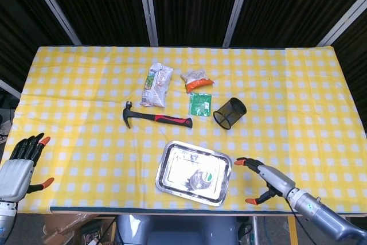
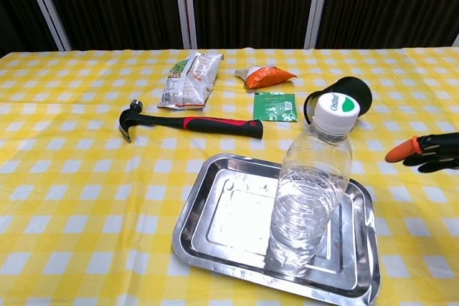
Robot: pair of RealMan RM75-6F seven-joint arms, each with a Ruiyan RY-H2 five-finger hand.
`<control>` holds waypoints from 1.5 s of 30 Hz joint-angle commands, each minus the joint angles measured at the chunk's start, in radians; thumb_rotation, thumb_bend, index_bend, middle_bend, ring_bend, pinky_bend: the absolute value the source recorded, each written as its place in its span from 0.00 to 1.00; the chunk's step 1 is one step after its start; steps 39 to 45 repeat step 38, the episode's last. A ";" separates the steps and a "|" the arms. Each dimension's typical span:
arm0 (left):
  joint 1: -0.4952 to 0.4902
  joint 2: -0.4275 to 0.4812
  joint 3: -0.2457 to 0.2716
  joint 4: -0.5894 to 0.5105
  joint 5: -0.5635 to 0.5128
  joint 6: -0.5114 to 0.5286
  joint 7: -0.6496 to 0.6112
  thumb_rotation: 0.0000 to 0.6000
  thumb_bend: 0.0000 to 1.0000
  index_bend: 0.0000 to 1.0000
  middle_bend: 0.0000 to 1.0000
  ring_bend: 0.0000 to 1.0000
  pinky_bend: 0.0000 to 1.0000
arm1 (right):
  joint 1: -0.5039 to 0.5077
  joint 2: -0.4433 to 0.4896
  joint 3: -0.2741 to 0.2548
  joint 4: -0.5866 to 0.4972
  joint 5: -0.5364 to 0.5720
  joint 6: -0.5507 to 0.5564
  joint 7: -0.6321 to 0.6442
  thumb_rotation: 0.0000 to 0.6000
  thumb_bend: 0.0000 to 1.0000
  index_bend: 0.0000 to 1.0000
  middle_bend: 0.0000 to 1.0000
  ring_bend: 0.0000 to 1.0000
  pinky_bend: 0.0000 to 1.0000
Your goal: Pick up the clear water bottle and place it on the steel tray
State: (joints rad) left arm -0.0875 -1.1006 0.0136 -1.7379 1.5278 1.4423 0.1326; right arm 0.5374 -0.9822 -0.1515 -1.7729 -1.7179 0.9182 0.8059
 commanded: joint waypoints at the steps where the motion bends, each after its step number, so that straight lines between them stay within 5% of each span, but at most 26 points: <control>1: 0.001 0.001 -0.001 0.001 -0.001 0.002 -0.003 1.00 0.16 0.05 0.00 0.00 0.00 | -0.166 -0.028 0.055 0.047 0.099 0.259 -0.450 1.00 0.24 0.14 0.08 0.00 0.00; 6: 0.001 0.000 0.000 0.001 -0.003 -0.001 0.001 1.00 0.16 0.05 0.00 0.00 0.00 | -0.320 -0.162 0.105 0.161 0.135 0.529 -0.921 1.00 0.24 0.16 0.08 0.00 0.00; 10: 0.003 -0.001 0.004 -0.002 0.002 0.002 0.007 1.00 0.16 0.05 0.00 0.00 0.00 | -0.406 -0.222 0.110 0.229 0.192 0.617 -1.040 1.00 0.24 0.17 0.08 0.00 0.00; 15: 0.003 -0.003 0.005 -0.003 0.004 0.001 0.011 1.00 0.16 0.05 0.00 0.00 0.00 | -0.447 -0.262 0.129 0.319 0.250 0.635 -1.020 1.00 0.24 0.16 0.08 0.00 0.00; 19: 0.005 -0.001 0.003 -0.002 0.002 0.006 0.008 1.00 0.17 0.05 0.00 0.00 0.00 | -0.466 -0.282 0.152 0.374 0.298 0.630 -0.992 1.00 0.24 0.04 0.06 0.00 0.00; 45: -0.014 -0.014 -0.016 0.031 -0.031 -0.024 0.007 1.00 0.17 0.05 0.00 0.00 0.00 | -0.487 -0.245 0.185 0.291 0.324 0.617 -1.041 1.00 0.24 0.07 0.05 0.00 0.00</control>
